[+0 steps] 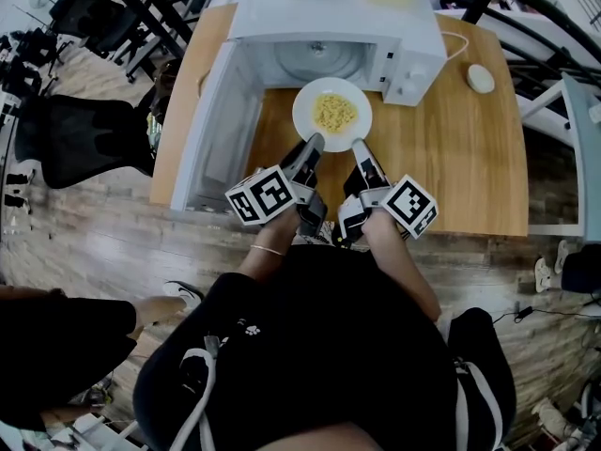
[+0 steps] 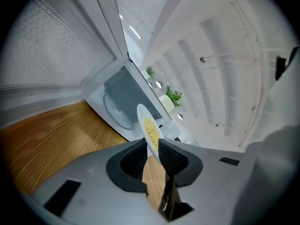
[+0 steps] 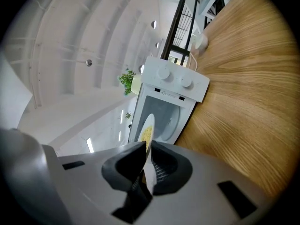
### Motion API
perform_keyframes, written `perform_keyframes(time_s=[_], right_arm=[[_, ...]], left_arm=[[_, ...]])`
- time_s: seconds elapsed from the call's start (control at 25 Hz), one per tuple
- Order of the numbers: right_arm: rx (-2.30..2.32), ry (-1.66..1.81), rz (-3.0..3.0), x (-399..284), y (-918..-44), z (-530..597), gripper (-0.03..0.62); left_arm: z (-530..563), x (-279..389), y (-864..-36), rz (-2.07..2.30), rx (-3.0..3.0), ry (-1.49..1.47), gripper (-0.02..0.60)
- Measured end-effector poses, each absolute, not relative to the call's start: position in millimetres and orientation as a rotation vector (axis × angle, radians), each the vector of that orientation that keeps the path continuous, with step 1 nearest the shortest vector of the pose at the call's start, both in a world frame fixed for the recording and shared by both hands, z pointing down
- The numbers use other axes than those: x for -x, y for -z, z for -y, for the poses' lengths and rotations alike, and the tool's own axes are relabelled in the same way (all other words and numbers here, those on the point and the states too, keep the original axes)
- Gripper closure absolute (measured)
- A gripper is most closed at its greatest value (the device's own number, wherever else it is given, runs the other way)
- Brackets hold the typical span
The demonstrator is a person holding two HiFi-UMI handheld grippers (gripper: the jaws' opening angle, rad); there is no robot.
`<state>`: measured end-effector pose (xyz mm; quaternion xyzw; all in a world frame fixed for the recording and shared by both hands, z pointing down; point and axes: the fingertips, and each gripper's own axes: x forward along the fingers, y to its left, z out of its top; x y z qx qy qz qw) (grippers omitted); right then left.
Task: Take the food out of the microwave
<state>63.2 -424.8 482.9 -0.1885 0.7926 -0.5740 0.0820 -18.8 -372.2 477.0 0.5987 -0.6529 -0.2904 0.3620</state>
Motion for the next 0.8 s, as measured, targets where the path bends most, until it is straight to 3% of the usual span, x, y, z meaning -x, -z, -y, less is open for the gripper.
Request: perform_keyframes(time_s=[0.8], right_arm=[[0.572, 1.734, -2.341, -73.5, -482.9, 415.1, 0.56]], left_arm=[[363.3, 9.1, -476.0, 1.67, -1.542, 0.731, 0.508]])
